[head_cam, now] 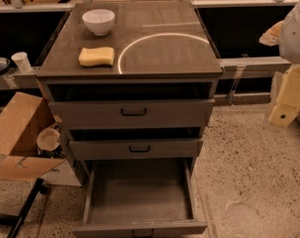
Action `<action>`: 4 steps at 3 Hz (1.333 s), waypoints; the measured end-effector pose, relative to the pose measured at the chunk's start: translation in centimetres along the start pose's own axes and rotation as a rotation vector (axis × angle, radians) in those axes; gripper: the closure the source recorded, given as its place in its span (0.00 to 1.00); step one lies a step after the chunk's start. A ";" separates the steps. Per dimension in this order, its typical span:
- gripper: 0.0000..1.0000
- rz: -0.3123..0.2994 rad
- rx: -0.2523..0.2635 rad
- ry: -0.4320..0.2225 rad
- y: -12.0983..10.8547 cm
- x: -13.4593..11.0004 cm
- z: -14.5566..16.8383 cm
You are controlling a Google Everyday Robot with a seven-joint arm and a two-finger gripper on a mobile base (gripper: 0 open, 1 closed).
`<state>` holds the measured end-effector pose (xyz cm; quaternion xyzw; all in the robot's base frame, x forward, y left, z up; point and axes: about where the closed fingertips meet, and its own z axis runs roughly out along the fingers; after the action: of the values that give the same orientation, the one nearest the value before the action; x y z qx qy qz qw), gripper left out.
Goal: Place sponge into bottom drawer
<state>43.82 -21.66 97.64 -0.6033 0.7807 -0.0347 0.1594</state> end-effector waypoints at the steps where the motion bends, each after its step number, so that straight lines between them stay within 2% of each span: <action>1: 0.00 0.000 0.000 0.000 0.0 0.0 0.0; 2: 0.00 -0.025 0.002 -0.074 -3.2 -3.2 2.2; 3: 0.00 -0.075 -0.022 -0.196 -7.9 -9.1 6.3; 4: 0.00 -0.114 -0.082 -0.328 -11.7 -16.0 11.5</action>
Offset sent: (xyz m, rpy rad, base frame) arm 0.1343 0.0751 -0.0208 0.1898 -0.0655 0.1267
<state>61.63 -7.95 92.92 -0.6501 0.7096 0.0870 0.2573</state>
